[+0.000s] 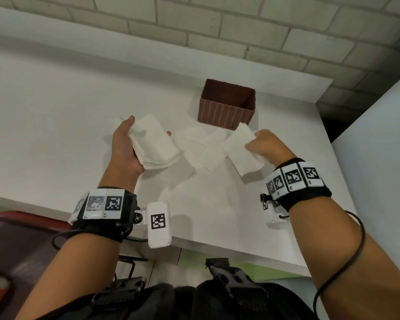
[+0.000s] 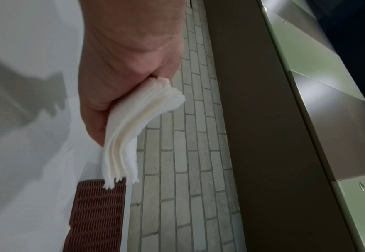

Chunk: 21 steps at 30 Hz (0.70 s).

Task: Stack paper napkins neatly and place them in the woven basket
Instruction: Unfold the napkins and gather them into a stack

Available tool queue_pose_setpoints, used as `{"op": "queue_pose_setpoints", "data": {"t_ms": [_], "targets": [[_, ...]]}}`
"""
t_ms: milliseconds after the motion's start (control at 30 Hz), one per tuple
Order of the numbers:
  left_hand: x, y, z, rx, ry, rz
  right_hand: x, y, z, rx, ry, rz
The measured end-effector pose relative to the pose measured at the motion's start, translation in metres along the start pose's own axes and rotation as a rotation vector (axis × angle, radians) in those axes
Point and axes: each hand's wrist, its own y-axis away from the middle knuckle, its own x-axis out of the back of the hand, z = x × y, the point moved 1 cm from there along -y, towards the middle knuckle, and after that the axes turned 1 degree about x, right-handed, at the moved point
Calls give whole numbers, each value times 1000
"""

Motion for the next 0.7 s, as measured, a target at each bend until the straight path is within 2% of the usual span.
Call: {"op": "queue_pose_setpoints", "data": {"t_ms": [67, 100, 167, 200, 267, 433, 500, 700], "targets": [[2, 0, 5, -7, 14, 3, -1, 6, -16, -55, -425, 7], [3, 1, 7, -15, 23, 7, -5, 12, -25, -100, -640, -37], [4, 1, 10, -35, 38, 22, -22, 28, -43, -146, -968, -231], [5, 1, 12, -43, 49, 30, -34, 37, -50, -164, -1035, -318], [8, 0, 15, -50, 65, 41, -62, 54, -61, -213, -1025, -378], [17, 1, 19, -55, 64, 33, -126, 49, -66, -375, -907, -313], [20, 2, 20, -50, 65, 37, -135, 44, -64, -407, -879, -299], [27, 1, 22, -47, 72, 27, -135, 46, -67, -361, -791, -269]]}}
